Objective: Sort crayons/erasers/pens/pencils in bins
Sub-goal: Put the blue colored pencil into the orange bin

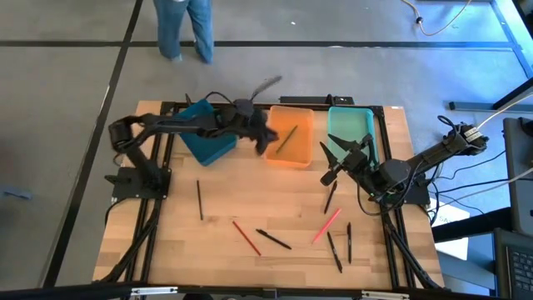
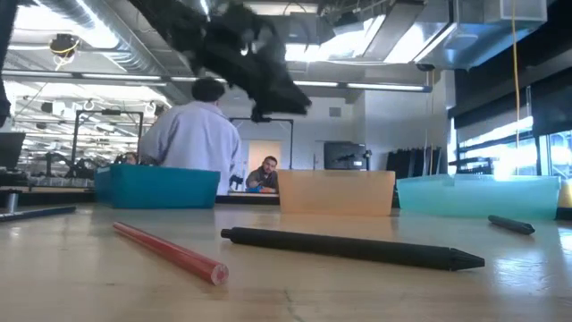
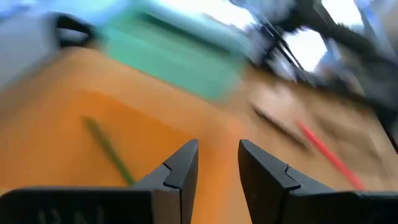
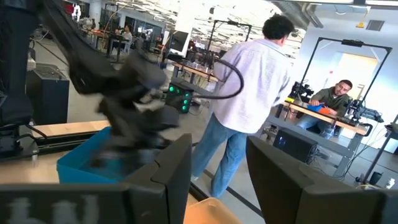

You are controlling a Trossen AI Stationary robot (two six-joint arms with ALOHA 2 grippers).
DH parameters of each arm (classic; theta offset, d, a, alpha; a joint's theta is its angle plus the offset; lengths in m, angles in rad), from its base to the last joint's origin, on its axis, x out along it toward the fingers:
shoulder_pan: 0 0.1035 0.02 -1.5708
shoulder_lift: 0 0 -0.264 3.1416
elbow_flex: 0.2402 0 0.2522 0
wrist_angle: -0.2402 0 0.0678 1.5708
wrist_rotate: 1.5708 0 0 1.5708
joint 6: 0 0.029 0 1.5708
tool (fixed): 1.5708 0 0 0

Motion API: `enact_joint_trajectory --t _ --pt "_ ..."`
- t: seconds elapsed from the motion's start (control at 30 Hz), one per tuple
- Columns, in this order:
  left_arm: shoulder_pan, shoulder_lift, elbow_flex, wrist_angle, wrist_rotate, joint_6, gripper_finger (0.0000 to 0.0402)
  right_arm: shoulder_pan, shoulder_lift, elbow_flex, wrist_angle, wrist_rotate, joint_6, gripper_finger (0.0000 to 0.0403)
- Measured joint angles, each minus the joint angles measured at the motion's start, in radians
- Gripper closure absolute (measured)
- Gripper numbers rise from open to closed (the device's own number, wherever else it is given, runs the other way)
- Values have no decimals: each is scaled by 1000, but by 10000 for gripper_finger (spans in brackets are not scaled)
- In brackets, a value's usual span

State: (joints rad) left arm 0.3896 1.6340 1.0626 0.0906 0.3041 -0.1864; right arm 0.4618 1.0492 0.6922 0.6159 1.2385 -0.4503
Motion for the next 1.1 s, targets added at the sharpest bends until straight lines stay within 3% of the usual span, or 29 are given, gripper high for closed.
enact_joint_trajectory --t 0.07,0.17,0.23,0.33,0.47,0.67,0.73,0.93,1.1 --pt "-58 -73 1 -170 28 145 296 0 0 0 0 0 -1 247" --pt "-176 -159 1 -485 -22 375 297 0 0 0 0 0 -2 247" --pt "-264 -191 0 -679 -99 478 297 0 0 0 0 0 -2 247" --pt "-388 -206 0 -890 -276 484 297 0 0 0 0 -1 0 247" --pt "-504 -190 -1 -1064 -426 268 297 3 0 0 0 -2 5 247" --pt "-580 -173 -1 -1127 -488 -512 297 8 0 0 0 -2 27 247" --pt "-614 -174 -1 -1127 -502 -707 297 8 0 0 0 -2 27 247" --pt "-717 -174 -16 -1195 -621 -902 297 8 0 0 0 -2 27 247" --pt "-751 -174 -114 -1243 -629 -1056 297 8 0 0 0 -2 27 247"
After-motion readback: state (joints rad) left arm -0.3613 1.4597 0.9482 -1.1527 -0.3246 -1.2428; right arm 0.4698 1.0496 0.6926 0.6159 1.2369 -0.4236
